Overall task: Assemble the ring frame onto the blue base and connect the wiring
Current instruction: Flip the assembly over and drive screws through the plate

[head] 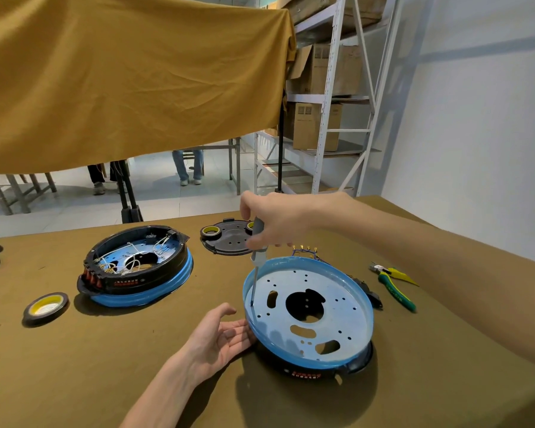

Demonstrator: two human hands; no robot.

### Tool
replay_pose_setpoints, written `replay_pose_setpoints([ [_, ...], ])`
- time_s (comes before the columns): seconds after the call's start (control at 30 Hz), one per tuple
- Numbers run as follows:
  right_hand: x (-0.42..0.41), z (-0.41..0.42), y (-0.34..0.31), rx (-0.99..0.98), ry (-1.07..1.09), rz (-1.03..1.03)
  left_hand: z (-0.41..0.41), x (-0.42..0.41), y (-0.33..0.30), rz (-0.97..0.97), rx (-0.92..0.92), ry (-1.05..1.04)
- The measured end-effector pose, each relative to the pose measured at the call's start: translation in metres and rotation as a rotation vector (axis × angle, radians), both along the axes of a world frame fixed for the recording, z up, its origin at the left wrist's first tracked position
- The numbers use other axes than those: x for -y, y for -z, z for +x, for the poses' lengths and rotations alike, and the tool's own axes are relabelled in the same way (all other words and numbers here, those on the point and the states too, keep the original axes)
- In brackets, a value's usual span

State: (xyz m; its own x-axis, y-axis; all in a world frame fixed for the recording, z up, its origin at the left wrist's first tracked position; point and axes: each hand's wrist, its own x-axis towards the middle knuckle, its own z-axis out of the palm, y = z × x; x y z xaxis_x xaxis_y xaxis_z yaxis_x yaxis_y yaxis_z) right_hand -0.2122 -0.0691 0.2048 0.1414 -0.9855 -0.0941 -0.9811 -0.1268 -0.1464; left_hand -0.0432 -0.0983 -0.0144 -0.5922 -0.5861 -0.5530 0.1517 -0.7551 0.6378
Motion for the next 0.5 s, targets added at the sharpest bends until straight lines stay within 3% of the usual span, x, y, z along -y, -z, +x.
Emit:
replay_pose_setpoints([
  [0.1, -0.0019, -0.0006, -0.0033, 0.069, -0.001, 0.029, -0.0002, 0.0011, 0.0018, -0.009, 0.012, 0.005],
  [0.5, 0.0016, 0.0019, 0.0039, -0.024, -0.029, -0.021, 0.0006, 0.0035, 0.0029, -0.066, 0.052, 0.06],
])
